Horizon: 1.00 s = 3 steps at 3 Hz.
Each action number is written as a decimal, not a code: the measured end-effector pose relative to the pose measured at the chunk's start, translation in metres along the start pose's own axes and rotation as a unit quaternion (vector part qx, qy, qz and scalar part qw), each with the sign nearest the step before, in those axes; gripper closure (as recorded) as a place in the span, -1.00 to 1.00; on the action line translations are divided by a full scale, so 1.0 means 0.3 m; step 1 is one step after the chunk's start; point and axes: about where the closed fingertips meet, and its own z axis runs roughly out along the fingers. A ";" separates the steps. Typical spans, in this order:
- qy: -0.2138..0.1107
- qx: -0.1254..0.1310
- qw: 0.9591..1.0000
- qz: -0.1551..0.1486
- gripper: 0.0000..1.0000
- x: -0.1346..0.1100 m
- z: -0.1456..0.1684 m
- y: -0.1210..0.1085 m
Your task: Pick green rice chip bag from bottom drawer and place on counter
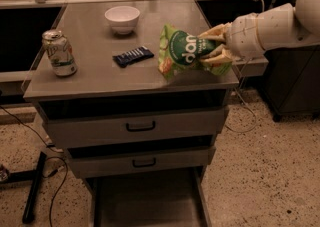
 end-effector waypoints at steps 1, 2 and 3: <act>0.002 0.023 0.999 0.043 1.00 0.031 0.041 -0.067; 0.029 0.061 0.993 0.093 1.00 0.061 0.073 -0.102; 0.062 0.101 0.984 0.136 1.00 0.114 0.130 -0.150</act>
Offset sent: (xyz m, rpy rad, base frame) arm 0.0690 -0.0004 -0.0125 0.1693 0.0449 -0.4288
